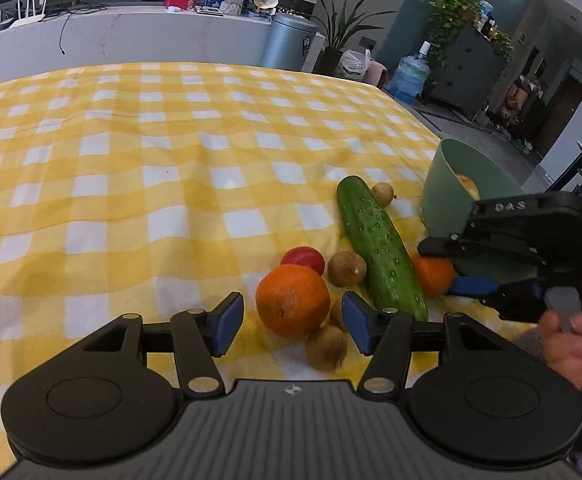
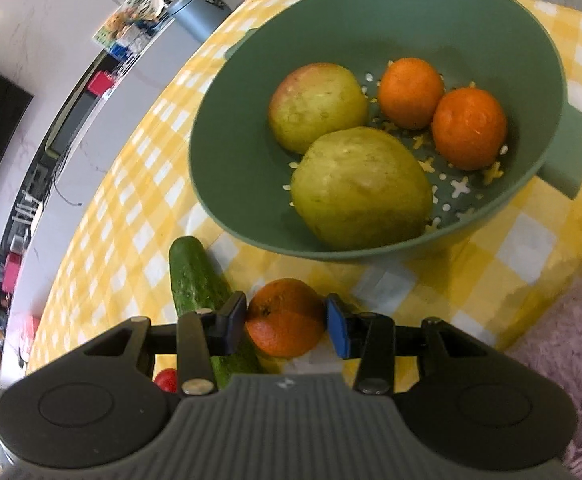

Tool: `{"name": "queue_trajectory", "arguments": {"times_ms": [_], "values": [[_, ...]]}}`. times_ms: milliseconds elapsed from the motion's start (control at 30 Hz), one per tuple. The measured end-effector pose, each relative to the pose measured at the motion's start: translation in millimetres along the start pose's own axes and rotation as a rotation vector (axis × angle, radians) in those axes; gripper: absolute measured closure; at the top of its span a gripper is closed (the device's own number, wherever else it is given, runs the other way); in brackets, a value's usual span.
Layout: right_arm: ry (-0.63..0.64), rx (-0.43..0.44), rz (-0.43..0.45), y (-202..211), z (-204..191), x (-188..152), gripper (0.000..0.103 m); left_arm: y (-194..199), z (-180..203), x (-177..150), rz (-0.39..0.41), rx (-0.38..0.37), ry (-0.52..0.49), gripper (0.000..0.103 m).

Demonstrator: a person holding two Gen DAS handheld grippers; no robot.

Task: Organize fruits
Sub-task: 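Grasp an orange with the left tool while the right tool grasps another orange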

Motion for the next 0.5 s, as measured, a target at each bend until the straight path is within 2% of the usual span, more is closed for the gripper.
{"name": "queue_trajectory", "arguments": {"times_ms": [100, 167, 267, 333, 500], "values": [[0.057, -0.036, 0.028, 5, -3, 2, 0.062, -13, 1, -1, -0.027, 0.017, -0.009, 0.036], [0.100, -0.045, 0.036, 8, -6, 2, 0.062, -16, 1, 0, -0.010, 0.014, -0.002, 0.036], [0.103, -0.055, 0.008, 7, -2, -3, 0.062, -19, -2, 2, -0.001, 0.041, 0.008, 0.041], [0.099, -0.046, 0.010, 6, -2, -5, 0.062, -19, 0, 1, -0.007, 0.025, 0.009, 0.052], [0.132, -0.048, -0.002, 8, -5, -11, 0.059, -18, 4, -1, 0.001, 0.029, -0.016, 0.054]]}}
Point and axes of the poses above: each gripper's, at about its wrist camera, not at the fingertips, and y roughly against the way its jaws point, z to its right, x to its top, the point moved 7 cm from there along -y, roughly the way its jaws point, and after that the axes turned 10 degrees about y, right-handed, at the moved point
